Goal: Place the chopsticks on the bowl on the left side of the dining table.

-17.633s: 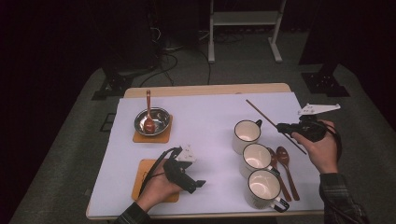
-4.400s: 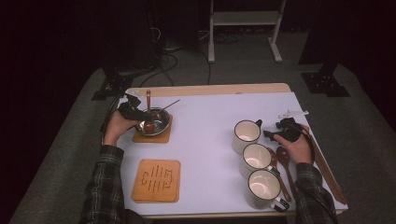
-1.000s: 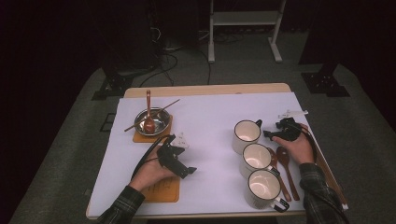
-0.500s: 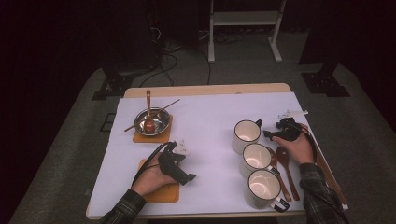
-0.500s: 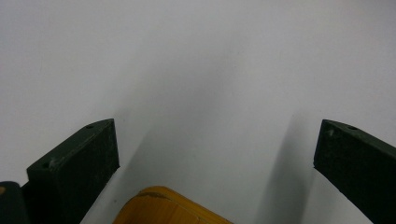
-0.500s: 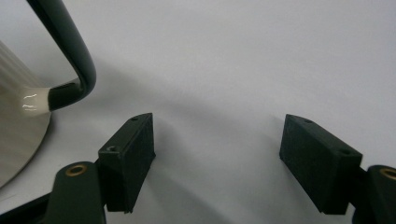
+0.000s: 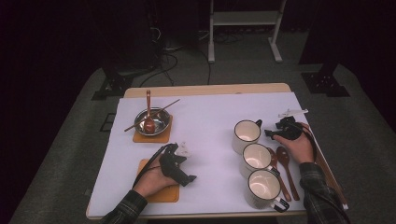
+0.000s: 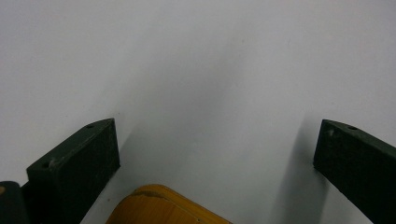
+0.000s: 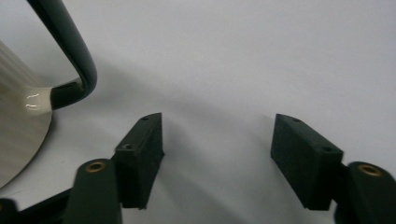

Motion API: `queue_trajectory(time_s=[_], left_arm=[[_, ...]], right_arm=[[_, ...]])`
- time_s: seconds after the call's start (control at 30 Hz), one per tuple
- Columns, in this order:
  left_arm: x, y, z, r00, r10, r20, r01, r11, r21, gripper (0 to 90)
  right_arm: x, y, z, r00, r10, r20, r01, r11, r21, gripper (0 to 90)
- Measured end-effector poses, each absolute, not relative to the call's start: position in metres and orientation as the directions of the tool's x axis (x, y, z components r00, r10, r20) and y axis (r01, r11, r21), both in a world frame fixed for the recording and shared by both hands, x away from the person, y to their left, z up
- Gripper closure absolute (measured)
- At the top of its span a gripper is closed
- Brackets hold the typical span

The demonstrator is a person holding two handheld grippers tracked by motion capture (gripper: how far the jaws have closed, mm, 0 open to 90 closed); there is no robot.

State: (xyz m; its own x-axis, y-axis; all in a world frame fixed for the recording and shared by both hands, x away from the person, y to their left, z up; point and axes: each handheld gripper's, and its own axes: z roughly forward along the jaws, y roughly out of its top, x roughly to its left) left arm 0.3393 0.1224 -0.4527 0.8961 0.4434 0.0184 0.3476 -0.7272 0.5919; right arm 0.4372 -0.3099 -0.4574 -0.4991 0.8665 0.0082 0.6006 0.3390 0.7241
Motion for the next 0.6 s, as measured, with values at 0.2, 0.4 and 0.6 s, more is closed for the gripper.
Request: queue_trajectory(time_s=[0.2,0.4,0.6], left_arm=[[0.338,0.122,-0.452,0.891,0.453,0.022,0.356,-0.727,0.587,0.0],[0.338,0.122,-0.452,0.888,0.46,0.022,0.363,-0.728,0.582,0.0],[0.338,0.122,-0.452,0.888,0.46,0.022,0.363,-0.728,0.582,0.0]], right_arm=[[0.431,-0.316,-0.449,-0.492,0.871,0.019,0.6,0.323,0.732,37.2],[0.424,-0.321,-0.441,-0.483,0.875,0.017,0.601,0.317,0.734,37.6],[0.415,-0.328,-0.434,-0.474,0.88,0.013,0.6,0.313,0.736,37.6]])
